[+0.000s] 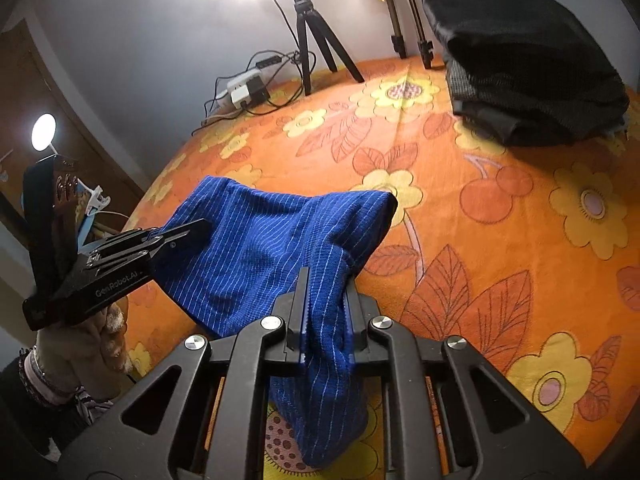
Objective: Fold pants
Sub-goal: 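Grasp the folded briefs' edge with the left gripper while the right gripper grasps the other edge, then carry the folded briefs with both grippers onto the black clothes stack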
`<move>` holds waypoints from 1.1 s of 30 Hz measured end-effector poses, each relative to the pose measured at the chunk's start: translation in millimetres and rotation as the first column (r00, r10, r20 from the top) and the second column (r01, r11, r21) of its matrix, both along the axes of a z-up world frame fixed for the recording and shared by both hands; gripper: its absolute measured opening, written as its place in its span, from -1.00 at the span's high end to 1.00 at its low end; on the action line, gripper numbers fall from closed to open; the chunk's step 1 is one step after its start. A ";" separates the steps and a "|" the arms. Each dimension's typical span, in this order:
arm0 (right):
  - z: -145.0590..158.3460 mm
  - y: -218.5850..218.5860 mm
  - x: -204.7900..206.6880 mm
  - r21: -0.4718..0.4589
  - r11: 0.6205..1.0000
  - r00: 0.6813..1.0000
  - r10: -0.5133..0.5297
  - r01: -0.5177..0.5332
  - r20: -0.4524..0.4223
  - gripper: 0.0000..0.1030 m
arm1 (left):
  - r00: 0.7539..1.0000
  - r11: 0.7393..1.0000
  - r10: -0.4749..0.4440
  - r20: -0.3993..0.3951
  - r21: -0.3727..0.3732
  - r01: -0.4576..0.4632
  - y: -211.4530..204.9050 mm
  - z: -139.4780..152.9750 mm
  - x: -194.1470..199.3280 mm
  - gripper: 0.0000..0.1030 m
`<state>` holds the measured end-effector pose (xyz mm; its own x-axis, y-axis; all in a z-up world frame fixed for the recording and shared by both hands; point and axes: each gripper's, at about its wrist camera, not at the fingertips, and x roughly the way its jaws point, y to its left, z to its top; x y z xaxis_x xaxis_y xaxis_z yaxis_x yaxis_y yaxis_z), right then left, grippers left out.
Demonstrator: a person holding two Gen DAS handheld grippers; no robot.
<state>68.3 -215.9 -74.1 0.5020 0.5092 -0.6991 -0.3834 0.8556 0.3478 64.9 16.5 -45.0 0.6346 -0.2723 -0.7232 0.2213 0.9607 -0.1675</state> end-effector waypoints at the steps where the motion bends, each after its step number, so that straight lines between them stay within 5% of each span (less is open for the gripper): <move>1: 2.4 -0.8 -1.2 -0.004 1.000 1.000 -0.002 0.002 0.009 0.73 | 1.000 1.000 -0.003 0.009 -0.001 0.003 -1.4 2.9 -1.6 0.84; 21: 60.0 -33.6 -16.0 0.011 0.998 0.985 -0.067 0.066 0.158 0.74 | 0.987 0.996 -0.049 0.155 -0.064 0.060 -38.7 56.0 -12.5 0.84; 33: 116.9 -90.1 6.2 0.026 0.987 0.950 -0.163 0.162 0.267 0.74 | 0.959 0.990 -0.108 0.260 -0.062 0.128 -88.0 92.0 24.1 0.84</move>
